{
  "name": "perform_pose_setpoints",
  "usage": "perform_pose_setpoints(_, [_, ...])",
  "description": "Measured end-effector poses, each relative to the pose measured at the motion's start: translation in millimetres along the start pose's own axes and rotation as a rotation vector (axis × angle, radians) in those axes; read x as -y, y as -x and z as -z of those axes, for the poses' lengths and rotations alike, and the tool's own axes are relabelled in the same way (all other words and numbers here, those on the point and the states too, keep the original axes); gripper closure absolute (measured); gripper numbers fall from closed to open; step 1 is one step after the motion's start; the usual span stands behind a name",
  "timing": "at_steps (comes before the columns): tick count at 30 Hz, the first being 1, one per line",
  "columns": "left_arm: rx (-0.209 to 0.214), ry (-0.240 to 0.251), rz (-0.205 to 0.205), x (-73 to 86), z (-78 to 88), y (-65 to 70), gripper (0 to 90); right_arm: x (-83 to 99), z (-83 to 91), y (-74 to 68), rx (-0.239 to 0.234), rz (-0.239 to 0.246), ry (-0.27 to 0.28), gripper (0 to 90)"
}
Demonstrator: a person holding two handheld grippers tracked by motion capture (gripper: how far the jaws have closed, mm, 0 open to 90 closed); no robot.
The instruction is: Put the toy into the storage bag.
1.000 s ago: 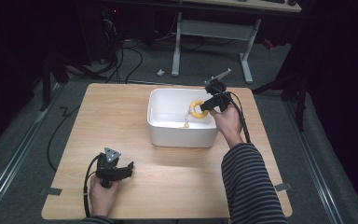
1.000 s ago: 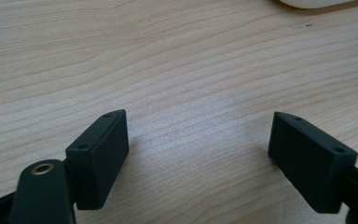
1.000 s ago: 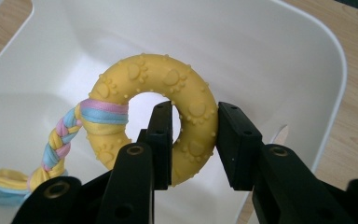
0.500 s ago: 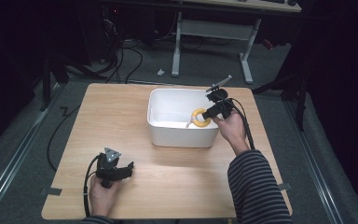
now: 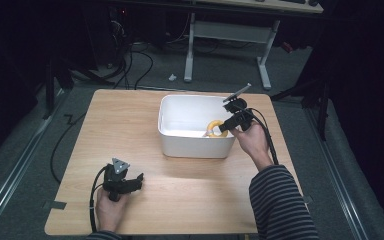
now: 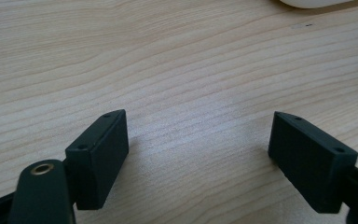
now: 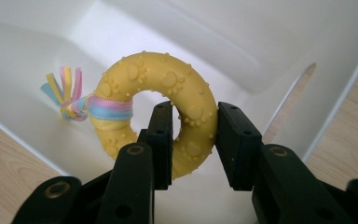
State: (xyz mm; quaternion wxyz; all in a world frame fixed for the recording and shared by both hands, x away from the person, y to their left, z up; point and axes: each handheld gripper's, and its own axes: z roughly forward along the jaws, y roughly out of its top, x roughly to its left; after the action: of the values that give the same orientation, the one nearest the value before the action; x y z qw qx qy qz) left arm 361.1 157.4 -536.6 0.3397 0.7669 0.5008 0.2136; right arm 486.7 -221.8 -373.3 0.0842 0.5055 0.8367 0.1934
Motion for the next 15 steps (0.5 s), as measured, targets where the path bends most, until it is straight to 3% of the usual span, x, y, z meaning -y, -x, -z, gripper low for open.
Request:
perform_pose_setpoints(13, [0.0, 0.0, 0.0, 0.0, 0.0, 0.0, 20.4, 4.1, 0.6, -1.5, -0.018, 0.013, 0.002, 67.2])
perform_pose_setpoints(15, [0.0, 0.0, 0.0, 0.0, 0.0, 0.0, 20.4, 5.7, 4.4, 2.1, -0.074, -0.005, 0.053, 53.5])
